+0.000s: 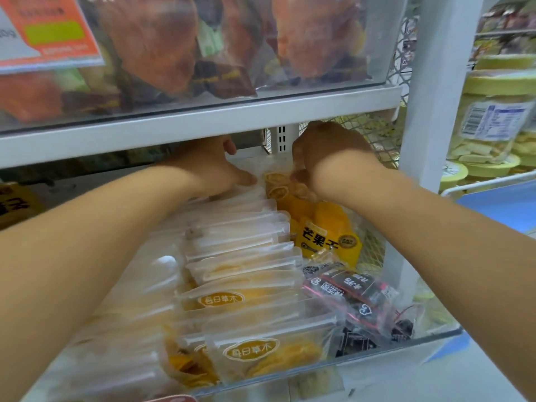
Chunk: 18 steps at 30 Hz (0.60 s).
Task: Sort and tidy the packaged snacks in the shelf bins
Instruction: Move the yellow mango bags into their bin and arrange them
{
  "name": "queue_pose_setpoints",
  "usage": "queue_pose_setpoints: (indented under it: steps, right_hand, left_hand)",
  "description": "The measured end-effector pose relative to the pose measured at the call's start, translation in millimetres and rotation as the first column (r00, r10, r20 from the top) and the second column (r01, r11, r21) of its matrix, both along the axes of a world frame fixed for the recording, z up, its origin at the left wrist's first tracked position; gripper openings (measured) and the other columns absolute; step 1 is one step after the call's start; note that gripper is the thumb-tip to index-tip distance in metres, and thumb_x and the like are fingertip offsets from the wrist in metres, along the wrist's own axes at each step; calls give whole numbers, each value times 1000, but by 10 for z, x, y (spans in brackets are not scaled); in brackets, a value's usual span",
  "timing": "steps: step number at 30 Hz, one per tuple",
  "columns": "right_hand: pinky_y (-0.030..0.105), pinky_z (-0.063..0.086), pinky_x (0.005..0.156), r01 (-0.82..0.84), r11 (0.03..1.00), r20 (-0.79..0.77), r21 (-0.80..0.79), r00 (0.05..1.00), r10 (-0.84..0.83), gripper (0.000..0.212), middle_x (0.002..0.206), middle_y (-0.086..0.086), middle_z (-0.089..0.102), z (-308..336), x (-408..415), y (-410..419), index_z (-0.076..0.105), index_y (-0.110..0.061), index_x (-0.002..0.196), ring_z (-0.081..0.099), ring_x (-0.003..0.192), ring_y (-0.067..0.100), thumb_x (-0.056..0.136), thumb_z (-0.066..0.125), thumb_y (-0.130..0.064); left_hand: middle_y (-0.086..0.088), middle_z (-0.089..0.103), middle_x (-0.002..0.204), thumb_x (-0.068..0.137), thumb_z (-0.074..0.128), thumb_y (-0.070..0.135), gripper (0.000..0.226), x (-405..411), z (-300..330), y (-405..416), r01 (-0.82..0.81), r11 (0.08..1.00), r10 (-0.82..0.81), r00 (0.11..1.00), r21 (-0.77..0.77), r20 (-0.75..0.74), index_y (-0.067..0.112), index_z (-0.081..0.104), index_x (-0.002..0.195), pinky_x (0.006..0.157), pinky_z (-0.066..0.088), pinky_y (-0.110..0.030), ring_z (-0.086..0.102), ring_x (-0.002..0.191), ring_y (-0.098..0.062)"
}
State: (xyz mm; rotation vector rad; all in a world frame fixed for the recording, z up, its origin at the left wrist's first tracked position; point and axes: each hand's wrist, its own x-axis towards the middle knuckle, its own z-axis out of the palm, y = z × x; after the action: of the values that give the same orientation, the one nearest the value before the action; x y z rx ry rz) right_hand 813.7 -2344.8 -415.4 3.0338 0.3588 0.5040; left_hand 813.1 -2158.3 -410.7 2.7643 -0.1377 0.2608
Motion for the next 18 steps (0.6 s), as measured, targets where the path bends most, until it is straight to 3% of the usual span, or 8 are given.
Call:
queue_pose_setpoints:
  steps: [3,5,6,8,10,12,15,18]
  right_hand:
    - [39,46,88,-27,1000,73,7,997,26,40,120,8,60,-16,-47,93,55,-20,124,58,113,33,87,72,-16]
    - [34,46,77,-67,997,1,27,998,67,31,106,6,59,-15,-93,146,57,-21,114,61,102,35,87,67,-9]
    - [33,45,76,-72,997,-35,7,997,73,26,106,7,60,-4,-113,159,62,-22,110,61,101,36,88,65,-11]
    - [34,47,80,-80,996,-47,-36,996,78,21,115,9,62,0,-138,181,66,-24,112,62,104,36,90,66,-24]
    - [35,51,84,-100,994,-56,-40,994,98,31,118,9,64,-42,-111,213,66,-24,118,62,104,36,91,64,-39]
    - [38,53,91,-126,992,-119,-21,985,122,35,125,6,63,-66,-43,247,63,-27,125,62,109,33,92,63,-39]
    - [35,50,97,-195,973,-248,125,943,221,26,128,-3,63,-2,92,294,66,-37,121,61,111,25,95,65,-33]
    - [30,52,91,-227,924,-263,307,913,312,10,102,-10,71,23,147,305,75,-34,99,65,98,16,92,70,-29]
  left_hand:
    - [11,49,118,78,74,59,42,-94,-7,127,92,995,-92,996,32,-5,31,56,103,87,37,-27,48,108,-12]
    - [14,52,113,80,71,59,32,-151,11,218,121,989,-119,992,80,-30,37,59,101,82,38,-25,50,106,-12]
    - [14,53,116,83,70,56,30,-186,25,261,120,986,-114,992,119,-57,39,60,106,84,39,-25,51,109,-13]
    - [9,49,139,88,66,51,43,-264,42,349,122,975,-99,987,184,-129,39,55,128,102,38,-27,48,127,-17]
    - [5,33,159,94,59,46,60,-389,53,405,130,973,-93,976,190,-196,33,39,149,116,27,-27,35,143,-18]
    - [9,14,166,103,45,42,61,-509,20,415,150,973,-100,960,176,-263,32,20,158,118,12,-22,17,151,-14]
    - [14,-3,166,105,27,49,58,-602,-68,394,156,975,-107,954,160,-279,38,7,158,121,-1,-25,-1,153,-8]
    - [15,-9,165,103,22,55,56,-636,-101,401,197,962,-134,943,187,-304,44,9,157,125,-3,-34,-8,153,-9]
